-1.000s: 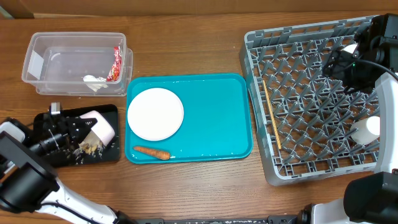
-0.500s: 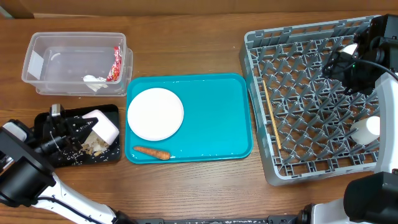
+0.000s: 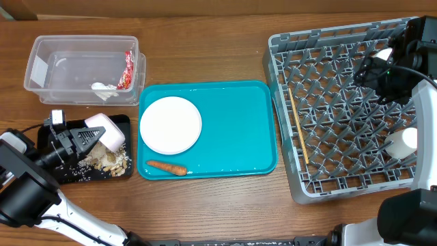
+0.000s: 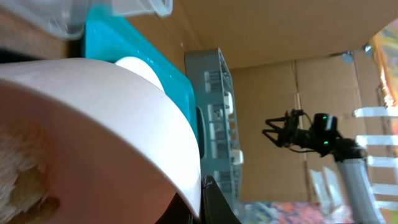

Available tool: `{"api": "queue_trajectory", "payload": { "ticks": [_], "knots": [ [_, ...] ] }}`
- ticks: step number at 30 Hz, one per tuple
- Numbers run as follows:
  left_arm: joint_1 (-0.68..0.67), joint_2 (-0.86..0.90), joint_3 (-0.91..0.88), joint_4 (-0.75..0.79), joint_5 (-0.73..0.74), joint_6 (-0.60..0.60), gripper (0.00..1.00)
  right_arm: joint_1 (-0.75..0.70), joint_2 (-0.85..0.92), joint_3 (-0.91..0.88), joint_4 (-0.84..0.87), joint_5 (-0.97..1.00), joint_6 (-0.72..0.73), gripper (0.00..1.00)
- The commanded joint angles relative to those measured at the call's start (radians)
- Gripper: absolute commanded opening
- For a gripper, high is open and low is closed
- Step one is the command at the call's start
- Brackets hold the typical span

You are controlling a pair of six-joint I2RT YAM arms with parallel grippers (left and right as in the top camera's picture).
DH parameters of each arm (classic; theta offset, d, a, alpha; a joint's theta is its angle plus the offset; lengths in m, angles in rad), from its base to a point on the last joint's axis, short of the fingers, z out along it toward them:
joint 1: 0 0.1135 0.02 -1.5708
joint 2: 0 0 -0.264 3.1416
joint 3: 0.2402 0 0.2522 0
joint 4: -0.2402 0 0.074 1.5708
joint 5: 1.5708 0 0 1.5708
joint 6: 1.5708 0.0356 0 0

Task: Sort waste into correct bins and load items into the dishwasher
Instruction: 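Lift the emptied pink bowl up from the black tray with the left gripper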

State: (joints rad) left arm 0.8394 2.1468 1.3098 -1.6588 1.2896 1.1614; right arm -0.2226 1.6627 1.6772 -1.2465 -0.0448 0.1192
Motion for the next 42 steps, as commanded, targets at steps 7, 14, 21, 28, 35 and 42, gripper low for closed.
{"api": "queue_trajectory", "payload": {
  "ticks": [7,14,21,28,35,42],
  "knots": [
    [-0.017,0.003,0.017,-0.024,0.105,0.185,0.04,-0.002,0.003,0.005,0.000,0.002,0.004,0.80],
    [-0.015,0.003,0.018,0.017,0.145,0.159,0.04,-0.002,0.003,0.005,-0.005,0.002,0.004,0.80],
    [-0.031,0.003,0.041,0.037,0.134,0.091,0.04,-0.002,0.003,0.005,-0.010,0.006,0.003,0.80],
    [-0.115,-0.010,0.216,-0.033,0.009,-0.064,0.04,-0.002,0.003,0.005,-0.028,0.028,-0.019,0.80],
    [-0.298,-0.079,0.402,-0.032,-0.015,-0.220,0.04,-0.002,0.003,0.005,-0.032,0.028,-0.019,0.80],
    [-0.548,-0.103,0.631,0.049,-0.179,-0.514,0.04,-0.002,0.003,0.005,-0.034,0.028,-0.018,0.80]
  ]
}}
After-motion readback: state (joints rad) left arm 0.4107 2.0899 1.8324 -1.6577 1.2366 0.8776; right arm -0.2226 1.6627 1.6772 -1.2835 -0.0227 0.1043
